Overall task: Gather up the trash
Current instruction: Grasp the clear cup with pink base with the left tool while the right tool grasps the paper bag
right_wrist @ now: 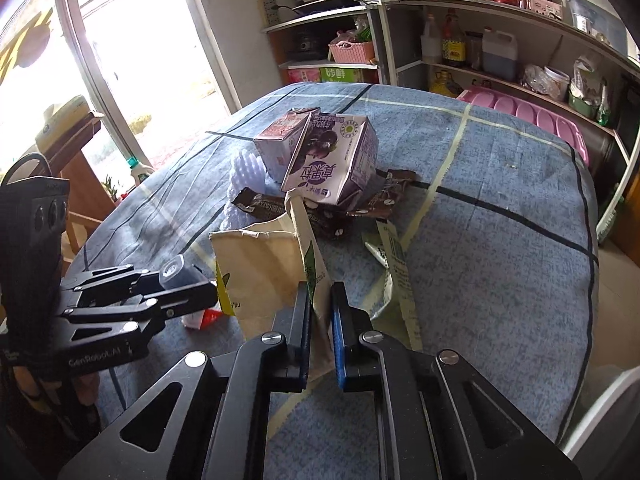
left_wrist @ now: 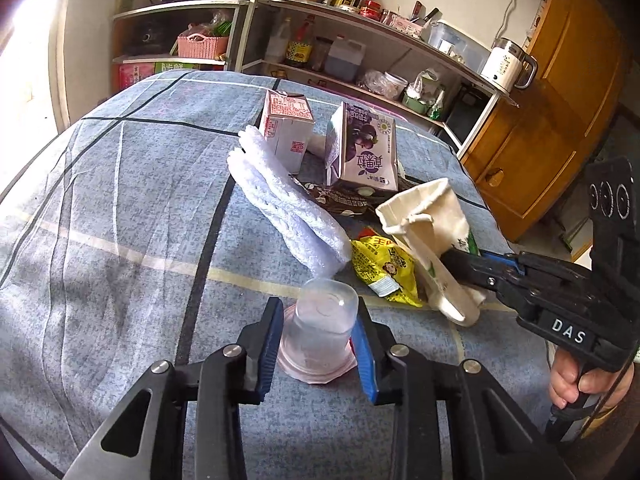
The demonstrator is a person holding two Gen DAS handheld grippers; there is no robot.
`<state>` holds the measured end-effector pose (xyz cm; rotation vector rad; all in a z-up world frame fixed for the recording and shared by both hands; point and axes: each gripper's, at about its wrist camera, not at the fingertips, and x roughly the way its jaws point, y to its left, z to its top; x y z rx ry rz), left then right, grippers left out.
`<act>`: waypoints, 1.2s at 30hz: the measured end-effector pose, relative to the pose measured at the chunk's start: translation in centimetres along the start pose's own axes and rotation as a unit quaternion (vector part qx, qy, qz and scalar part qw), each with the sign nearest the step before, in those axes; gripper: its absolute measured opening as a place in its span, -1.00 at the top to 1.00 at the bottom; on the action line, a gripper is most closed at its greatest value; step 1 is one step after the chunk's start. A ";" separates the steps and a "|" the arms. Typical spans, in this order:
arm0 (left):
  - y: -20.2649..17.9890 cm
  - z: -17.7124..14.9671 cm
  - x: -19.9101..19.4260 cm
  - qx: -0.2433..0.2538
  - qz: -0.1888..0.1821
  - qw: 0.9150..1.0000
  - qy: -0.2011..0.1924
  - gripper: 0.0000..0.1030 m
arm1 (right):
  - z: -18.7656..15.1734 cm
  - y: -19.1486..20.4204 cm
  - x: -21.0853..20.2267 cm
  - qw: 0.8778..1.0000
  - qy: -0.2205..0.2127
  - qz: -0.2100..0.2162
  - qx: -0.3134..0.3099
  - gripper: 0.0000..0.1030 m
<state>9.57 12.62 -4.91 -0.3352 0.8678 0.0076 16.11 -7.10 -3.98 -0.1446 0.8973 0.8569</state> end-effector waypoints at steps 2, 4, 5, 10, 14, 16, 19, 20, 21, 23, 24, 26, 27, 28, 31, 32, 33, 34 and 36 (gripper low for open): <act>0.1 0.0 -0.1 -0.003 0.000 1.000 -0.001 0.34 | -0.5 -0.4 -0.5 1.000 0.004 0.003 0.009 0.81; 0.3 -0.1 -0.2 -0.008 0.001 1.000 -0.003 0.34 | -0.9 -0.6 -1.0 1.000 0.005 0.004 0.015 0.81; 0.4 -0.2 -0.2 -0.009 0.001 1.000 -0.004 0.34 | -1.1 -0.8 -1.2 1.000 0.007 -0.004 0.019 0.81; 0.0 -0.5 -0.8 -0.003 0.001 1.000 -0.006 0.41 | -2.0 -2.5 -3.0 0.998 -0.014 -0.014 0.062 0.81; -0.9 -0.5 -1.5 0.009 -0.002 1.000 -0.010 0.41 | -2.7 -2.8 -4.3 0.996 -0.029 -0.028 0.082 0.81; -1.3 -0.6 -1.8 0.014 -0.004 1.000 -0.013 0.41 | -3.0 -2.6 -4.7 0.995 -0.034 -0.036 0.086 0.81; -2.0 -0.6 -2.2 0.018 -0.009 1.000 -0.014 0.41 | -3.4 -2.4 -5.8 0.994 -0.045 -0.037 0.092 0.81; -2.2 -0.7 -2.4 0.021 -0.009 1.000 -0.016 0.41 | -3.6 -2.2 -6.1 0.994 -0.049 -0.039 0.093 0.81; -2.5 -0.7 -2.6 0.025 -0.011 0.999 -0.018 0.41 | -3.7 -2.2 -6.5 0.993 -0.052 -0.043 0.094 0.81; -3.4 -0.8 -3.2 0.035 -0.015 0.999 -0.022 0.41 | -4.1 -2.2 -7.2 0.993 -0.060 -0.045 0.097 0.81; -3.8 -0.8 -3.3 0.039 -0.018 0.999 -0.023 0.41 | -4.3 -2.1 -7.6 0.992 -0.063 -0.047 0.100 0.81; -4.8 -0.9 -3.8 0.052 -0.023 0.998 -0.026 0.41 | -4.7 -2.1 -8.2 0.991 -0.069 -0.052 0.104 0.81; -5.2 -0.9 -3.9 0.058 -0.025 0.998 -0.027 0.41 | -5.0 -2.1 -8.6 0.990 -0.072 -0.053 0.107 0.81; -5.8 -1.0 -4.1 0.064 -0.028 0.997 -0.028 0.41 | -5.2 -2.2 -9.0 0.990 -0.074 -0.055 0.110 0.81; -7.2 -1.1 -4.5 0.079 -0.039 0.996 -0.030 0.41 | -6.0 -2.5 -10.2 0.987 -0.085 -0.060 0.119 0.81; -7.7 -1.2 -4.6 0.085 -0.044 0.995 -0.031 0.41 | -6.2 -2.6 -10.6 0.986 -0.089 -0.062 0.123 0.81; -8.2 -1.2 -4.7 0.090 -0.047 0.994 -0.032 0.41 | -6.5 -2.8 -11.0 0.985 -0.093 -0.064 0.127 0.81; -8.8 -1.3 -4.8 0.095 -0.050 0.994 -0.033 0.41 | -6.7 -2.9 -11.4 0.985 -0.094 -0.066 0.130 0.81; -9.8 -1.4 -5.0 0.104 -0.059 0.992 -0.032 0.41 | -7.2 -3.2 -12.3 0.983 -0.099 -0.074 0.134 0.81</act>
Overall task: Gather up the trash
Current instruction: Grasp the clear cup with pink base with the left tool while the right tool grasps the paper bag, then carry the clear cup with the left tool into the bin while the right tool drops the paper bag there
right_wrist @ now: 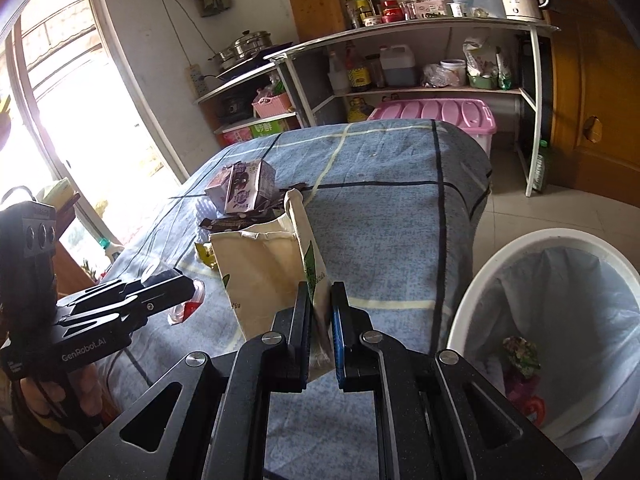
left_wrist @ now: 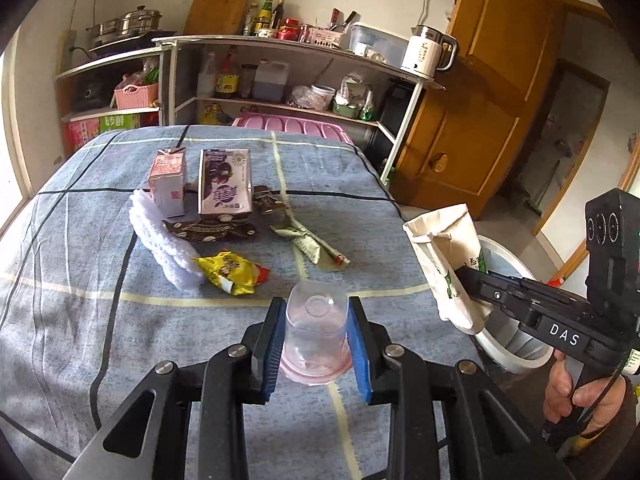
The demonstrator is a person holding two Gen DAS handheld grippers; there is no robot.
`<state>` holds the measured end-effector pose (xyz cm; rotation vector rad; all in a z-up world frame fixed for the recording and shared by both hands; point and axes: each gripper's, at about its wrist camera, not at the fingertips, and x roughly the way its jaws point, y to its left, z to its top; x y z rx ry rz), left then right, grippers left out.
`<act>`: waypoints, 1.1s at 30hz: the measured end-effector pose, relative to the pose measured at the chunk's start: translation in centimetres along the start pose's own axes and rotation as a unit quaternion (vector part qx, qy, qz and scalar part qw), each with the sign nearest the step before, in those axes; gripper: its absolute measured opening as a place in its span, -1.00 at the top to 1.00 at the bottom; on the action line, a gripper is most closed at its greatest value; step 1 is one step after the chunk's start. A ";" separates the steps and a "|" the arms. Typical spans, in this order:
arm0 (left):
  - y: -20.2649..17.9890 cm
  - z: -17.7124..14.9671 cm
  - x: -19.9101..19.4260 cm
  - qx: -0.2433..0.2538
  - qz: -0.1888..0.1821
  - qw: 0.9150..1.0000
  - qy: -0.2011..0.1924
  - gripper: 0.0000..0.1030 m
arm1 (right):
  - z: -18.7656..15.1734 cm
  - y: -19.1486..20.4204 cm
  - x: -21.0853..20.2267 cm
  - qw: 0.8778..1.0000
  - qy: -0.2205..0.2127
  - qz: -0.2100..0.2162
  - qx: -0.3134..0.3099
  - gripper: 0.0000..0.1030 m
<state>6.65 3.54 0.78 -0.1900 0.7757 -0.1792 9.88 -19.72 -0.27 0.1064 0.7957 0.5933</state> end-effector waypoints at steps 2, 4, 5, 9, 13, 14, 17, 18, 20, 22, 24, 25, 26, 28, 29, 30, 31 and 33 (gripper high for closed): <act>-1.0 0.1 0.0 0.009 -0.007 1.000 -0.002 0.41 | -0.1 -0.5 -0.8 1.000 -0.005 -0.008 0.003 0.81; -2.1 0.3 0.0 0.019 -0.015 1.000 -0.003 0.41 | -0.2 -1.0 -1.7 1.000 -0.011 -0.014 0.009 0.81; -2.5 0.3 0.0 0.023 -0.018 1.000 -0.003 0.41 | -0.3 -1.3 -2.1 1.000 -0.015 -0.018 0.012 0.81; -4.7 0.8 0.5 0.043 -0.031 0.999 -0.001 0.41 | -0.5 -3.0 -3.9 0.999 -0.029 -0.034 0.028 0.81; -7.3 1.2 1.4 0.066 -0.049 0.997 0.002 0.41 | -0.9 -4.7 -5.7 0.997 -0.041 -0.055 0.044 0.81; -8.0 1.3 1.6 0.070 -0.054 0.996 0.004 0.41 | -1.1 -5.2 -6.3 0.996 -0.044 -0.061 0.049 0.81; -10.0 1.5 2.5 0.081 -0.072 0.994 0.009 0.41 | -1.4 -6.7 -7.6 0.994 -0.050 -0.080 0.062 0.81; -10.6 1.5 2.7 0.086 -0.078 0.993 0.011 0.41 | -1.6 -7.2 -8.1 0.993 -0.052 -0.087 0.065 0.81; -12.1 1.6 3.3 0.096 -0.087 0.991 0.014 0.41 | -1.9 -8.1 -8.8 0.990 -0.053 -0.107 0.070 0.81; -13.7 1.7 4.0 0.105 -0.103 0.989 0.019 0.41 | -2.3 -9.1 -9.6 0.988 -0.055 -0.119 0.079 0.81; -14.9 1.7 4.7 0.111 -0.108 0.988 0.024 0.41 | -2.6 -10.3 -10.3 0.985 -0.056 -0.134 0.089 0.81; -15.6 1.6 5.1 0.117 -0.112 0.986 0.027 0.41 | -2.8 -10.7 -10.5 0.984 -0.054 -0.142 0.091 0.81; -16.2 1.5 5.5 0.119 -0.116 0.986 0.031 0.41 | -3.1 -11.1 -10.7 0.983 -0.052 -0.150 0.093 0.81; -17.3 1.3 6.2 0.124 -0.127 0.983 0.039 0.41 | -3.4 -12.0 -10.8 0.980 -0.046 -0.166 0.097 0.81; -17.9 1.2 6.6 0.127 -0.130 0.982 0.043 0.41 | -3.7 -12.4 -10.7 0.979 -0.041 -0.173 0.099 0.81; -18.3 1.1 7.0 0.129 -0.131 0.982 0.046 0.41 | -3.8 -12.8 -10.7 0.978 -0.036 -0.181 0.100 0.81; -18.7 1.0 7.4 0.132 -0.133 0.981 0.050 0.41 | -4.1 -13.3 -10.6 0.977 -0.031 -0.185 0.103 0.81; -19.4 0.7 8.3 0.135 -0.134 0.980 0.063 0.40 | -4.5 -14.1 -10.2 0.975 -0.022 -0.193 0.107 0.81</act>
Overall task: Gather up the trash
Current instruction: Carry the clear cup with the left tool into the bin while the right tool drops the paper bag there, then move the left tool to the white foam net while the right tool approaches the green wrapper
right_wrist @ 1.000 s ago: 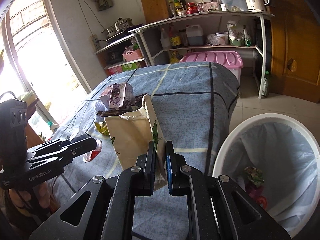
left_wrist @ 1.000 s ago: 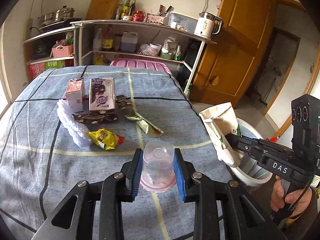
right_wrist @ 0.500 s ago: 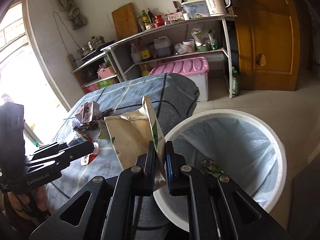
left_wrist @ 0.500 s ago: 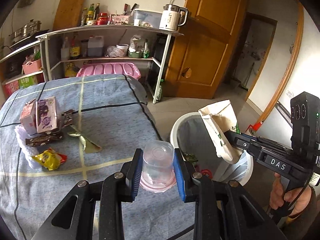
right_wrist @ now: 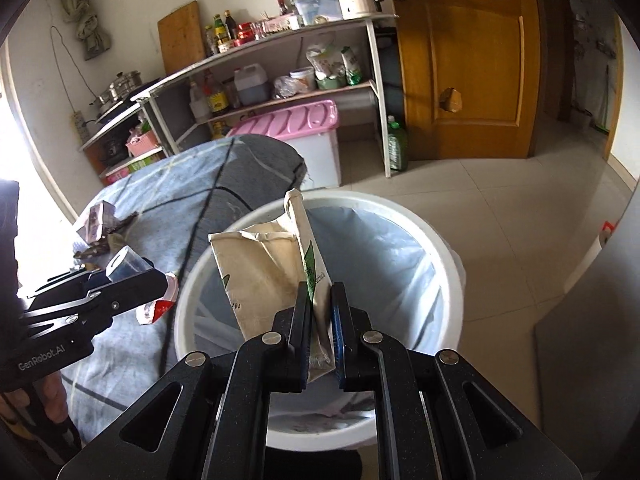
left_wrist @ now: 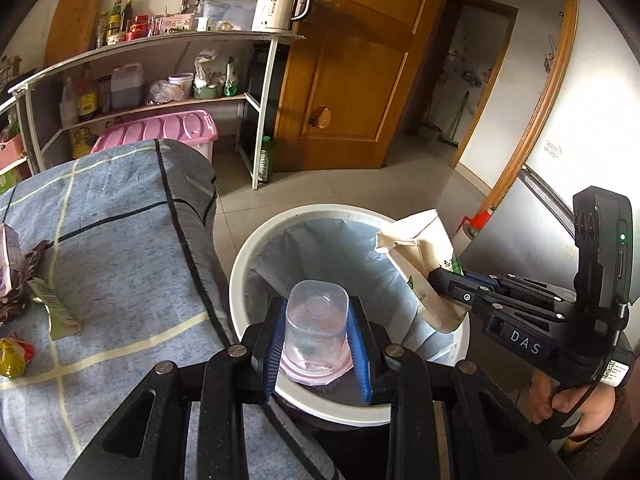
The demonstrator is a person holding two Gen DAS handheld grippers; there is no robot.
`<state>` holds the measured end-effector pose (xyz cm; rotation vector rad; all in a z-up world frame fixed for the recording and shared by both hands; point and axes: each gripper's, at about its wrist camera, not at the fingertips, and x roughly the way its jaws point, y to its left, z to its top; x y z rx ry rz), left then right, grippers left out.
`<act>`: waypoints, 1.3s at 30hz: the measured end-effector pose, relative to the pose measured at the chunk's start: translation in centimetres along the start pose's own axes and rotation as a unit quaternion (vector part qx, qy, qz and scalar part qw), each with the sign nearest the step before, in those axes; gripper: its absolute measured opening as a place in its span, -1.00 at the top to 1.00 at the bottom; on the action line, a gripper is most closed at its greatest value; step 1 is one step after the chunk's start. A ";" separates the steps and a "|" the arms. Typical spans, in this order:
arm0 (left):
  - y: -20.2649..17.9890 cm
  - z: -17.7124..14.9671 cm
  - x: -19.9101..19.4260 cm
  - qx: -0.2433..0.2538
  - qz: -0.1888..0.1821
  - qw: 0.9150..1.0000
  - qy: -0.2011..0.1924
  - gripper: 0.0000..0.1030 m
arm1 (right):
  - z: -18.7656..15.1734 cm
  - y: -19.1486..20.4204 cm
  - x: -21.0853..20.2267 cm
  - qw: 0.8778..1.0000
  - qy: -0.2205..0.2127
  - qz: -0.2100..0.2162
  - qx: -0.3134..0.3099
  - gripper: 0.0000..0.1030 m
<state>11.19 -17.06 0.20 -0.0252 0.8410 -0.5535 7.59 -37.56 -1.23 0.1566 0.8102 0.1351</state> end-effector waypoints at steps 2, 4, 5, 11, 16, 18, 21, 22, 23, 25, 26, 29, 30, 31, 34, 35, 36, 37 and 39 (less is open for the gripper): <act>-0.4 -0.1 0.8 0.003 -0.003 1.000 0.006 0.40 | -0.2 -0.6 0.6 1.000 0.006 -0.015 -0.003 0.81; -0.5 -0.2 1.5 0.003 -0.004 1.000 0.015 0.40 | -0.4 -0.9 1.1 0.999 0.013 -0.029 -0.006 0.81; -0.5 -0.2 1.9 0.000 -0.006 1.000 0.020 0.40 | -0.5 -1.1 1.3 0.999 0.015 -0.033 -0.007 0.81; -1.2 -0.5 2.7 0.021 0.005 0.999 0.029 0.30 | -1.0 -2.0 2.3 0.998 0.035 -0.048 -0.004 0.67; -0.6 -0.6 2.4 0.007 0.007 1.000 0.025 0.17 | -1.1 -1.9 1.9 0.998 0.032 -0.049 -0.005 0.28; -0.6 -0.5 2.0 0.008 0.014 1.000 0.021 0.17 | -1.1 -1.9 1.6 0.998 0.027 -0.049 -0.001 0.28; -0.3 -0.5 1.2 0.006 0.019 1.000 0.015 0.17 | -0.9 -1.6 1.2 0.999 0.022 -0.045 0.005 0.28; -0.2 -0.5 0.9 0.005 0.017 1.000 0.013 0.17 | -0.9 -1.5 1.1 0.999 0.021 -0.043 0.007 0.28; -0.1 -0.6 0.5 0.003 0.018 1.000 0.010 0.17 | -0.9 -1.4 1.1 0.999 0.020 -0.041 0.008 0.28; 0.2 -0.7 -0.3 0.002 0.021 1.000 0.002 0.17 | -0.9 -0.8 0.9 0.999 0.017 -0.037 0.005 0.28; 0.4 -0.8 -0.7 0.001 0.024 1.000 -0.001 0.17 | -0.9 -0.5 0.7 0.999 0.015 -0.034 0.004 0.28; 1.4 -0.9 -1.9 -0.008 0.030 0.999 -0.011 0.17 | -0.6 0.5 0.4 1.000 0.007 -0.025 0.002 0.28; 1.8 -0.9 -2.2 -0.013 0.034 0.999 -0.013 0.17 | -0.5 0.8 0.2 1.000 0.004 -0.023 0.001 0.28; 2.0 -1.0 -2.5 -0.015 0.037 0.999 -0.015 0.17 | -0.5 1.2 0.1 1.000 0.001 -0.020 0.000 0.28; 3.1 -1.1 -3.7 -0.025 0.043 0.999 -0.024 0.17 | -0.2 2.5 -0.2 1.000 -0.007 -0.012 -0.006 0.28; 3.5 -1.2 -4.1 -0.028 0.044 0.998 -0.027 0.17 | -0.1 3.0 -0.4 1.000 -0.011 -0.007 -0.009 0.28; 3.8 -1.3 -4.5 -0.032 0.047 0.998 -0.031 0.17 | 0.0 3.4 -0.5 1.000 -0.014 -0.003 -0.011 0.28; 4.1 -1.3 -4.9 -0.035 0.053 0.997 -0.036 0.17 | 0.0 3.9 -0.6 1.000 -0.017 0.001 -0.013 0.28; 4.7 -1.5 -5.8 -0.035 0.067 0.996 -0.044 0.16 | 0.2 4.9 -0.7 1.000 -0.020 0.009 -0.018 0.28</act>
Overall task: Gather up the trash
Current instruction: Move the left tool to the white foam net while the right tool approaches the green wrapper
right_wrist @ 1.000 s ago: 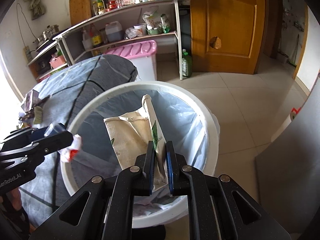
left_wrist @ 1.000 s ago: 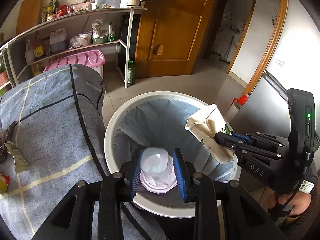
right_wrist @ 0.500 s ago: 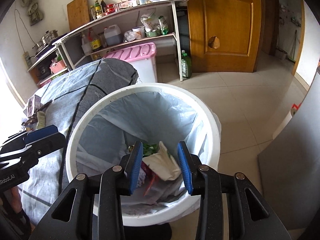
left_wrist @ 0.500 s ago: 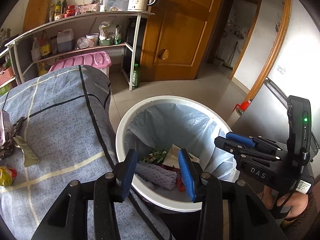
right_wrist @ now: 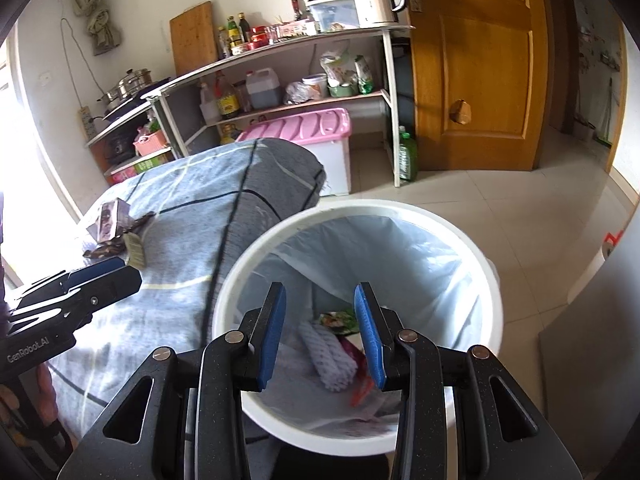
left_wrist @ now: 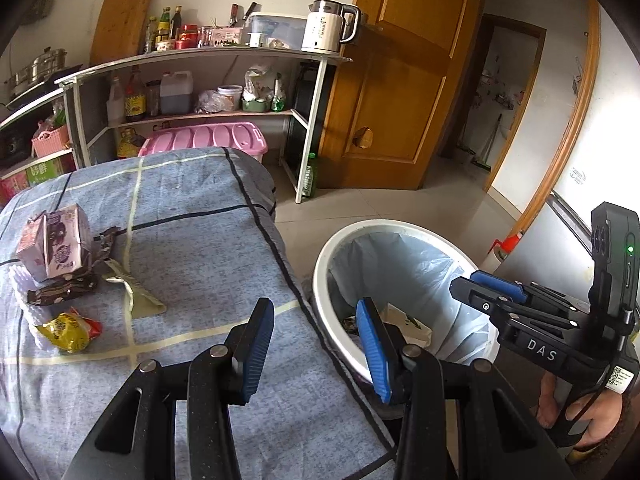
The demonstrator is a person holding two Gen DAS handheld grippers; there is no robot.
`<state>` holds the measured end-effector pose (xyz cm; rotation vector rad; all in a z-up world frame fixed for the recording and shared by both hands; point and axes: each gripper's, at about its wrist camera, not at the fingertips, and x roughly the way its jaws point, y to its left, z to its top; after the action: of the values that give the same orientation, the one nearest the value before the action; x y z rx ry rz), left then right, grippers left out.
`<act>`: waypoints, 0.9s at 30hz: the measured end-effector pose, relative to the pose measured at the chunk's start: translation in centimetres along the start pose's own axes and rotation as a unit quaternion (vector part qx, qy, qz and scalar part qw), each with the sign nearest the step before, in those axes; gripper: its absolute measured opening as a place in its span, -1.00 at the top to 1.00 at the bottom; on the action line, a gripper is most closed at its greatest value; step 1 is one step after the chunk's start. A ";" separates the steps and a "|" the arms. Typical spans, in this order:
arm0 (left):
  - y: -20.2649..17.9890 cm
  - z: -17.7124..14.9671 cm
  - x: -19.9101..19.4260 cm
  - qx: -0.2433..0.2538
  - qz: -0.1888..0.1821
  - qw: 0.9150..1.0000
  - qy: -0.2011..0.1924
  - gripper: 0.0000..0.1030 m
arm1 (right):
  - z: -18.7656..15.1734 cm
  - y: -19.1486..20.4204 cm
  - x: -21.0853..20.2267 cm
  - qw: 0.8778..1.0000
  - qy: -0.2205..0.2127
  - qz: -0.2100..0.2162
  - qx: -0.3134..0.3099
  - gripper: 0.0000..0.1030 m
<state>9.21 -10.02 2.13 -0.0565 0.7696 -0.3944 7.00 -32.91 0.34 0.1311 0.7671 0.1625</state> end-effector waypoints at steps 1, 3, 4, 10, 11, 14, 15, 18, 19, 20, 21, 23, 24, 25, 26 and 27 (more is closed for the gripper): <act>0.5 -0.1 -0.3 -0.005 0.004 1.000 -0.002 0.16 | 0.1 0.4 0.0 1.000 -0.001 0.003 -0.002 0.28; 1.5 -0.2 -0.9 -0.013 0.006 1.000 -0.006 0.17 | 0.3 1.5 0.1 1.000 -0.004 0.011 -0.008 0.28; 2.0 -0.2 -1.2 -0.017 0.010 1.000 -0.007 0.16 | 0.3 1.9 0.1 1.000 -0.005 0.014 -0.010 0.28; 5.1 -0.7 -2.9 -0.040 0.034 0.998 -0.015 0.16 | 0.6 4.7 0.7 0.999 -0.006 0.037 -0.025 0.28; 5.6 -0.8 -3.2 -0.046 0.039 0.998 -0.016 0.16 | 0.7 5.2 0.9 0.999 -0.006 0.043 -0.029 0.28; 7.2 -1.2 -4.0 -0.060 0.052 0.997 -0.019 0.16 | 0.8 6.8 1.4 0.998 -0.003 0.052 -0.039 0.28; 7.7 -1.3 -4.2 -0.062 0.057 0.996 -0.020 0.16 | 0.8 7.3 1.6 0.998 -0.003 0.056 -0.042 0.28; 9.1 -1.6 -4.9 -0.073 0.069 0.995 -0.023 0.16 | 0.9 8.6 1.9 0.997 -0.003 0.067 -0.048 0.28; 9.6 -1.7 -5.1 -0.076 0.072 0.994 -0.024 0.16 | 1.0 9.0 2.0 0.996 -0.003 0.069 -0.050 0.28; 10.1 -1.9 -5.3 -0.081 0.078 0.993 -0.025 0.17 | 1.0 9.5 2.2 0.996 -0.002 0.072 -0.052 0.28; 10.5 -2.0 -5.6 -0.083 0.083 0.993 -0.027 0.16 | 1.1 9.9 2.3 0.996 -0.002 0.076 -0.053 0.28; 11.3 -2.2 -5.9 -0.089 0.092 0.991 -0.027 0.16 | 1.1 10.8 2.7 0.995 0.001 0.084 -0.059 0.28; 11.8 -2.3 -6.1 -0.093 0.094 0.991 -0.027 0.16 | 1.1 11.1 2.8 0.994 0.002 0.086 -0.062 0.28; 12.3 -2.4 -6.2 -0.097 0.095 0.990 -0.029 0.16 | 1.1 11.7 3.0 0.994 0.003 0.089 -0.067 0.28; 12.8 -2.5 -6.4 -0.102 0.098 0.990 -0.029 0.16 | 1.1 12.2 3.3 0.993 0.004 0.092 -0.071 0.28; 13.3 -2.6 -6.5 -0.107 0.103 0.988 -0.028 0.16 | 1.1 12.5 3.5 0.993 0.006 0.094 -0.074 0.28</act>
<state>7.56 4.93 1.98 -0.1875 0.7523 -0.1116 9.04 -20.03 0.99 0.0613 0.7523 0.3980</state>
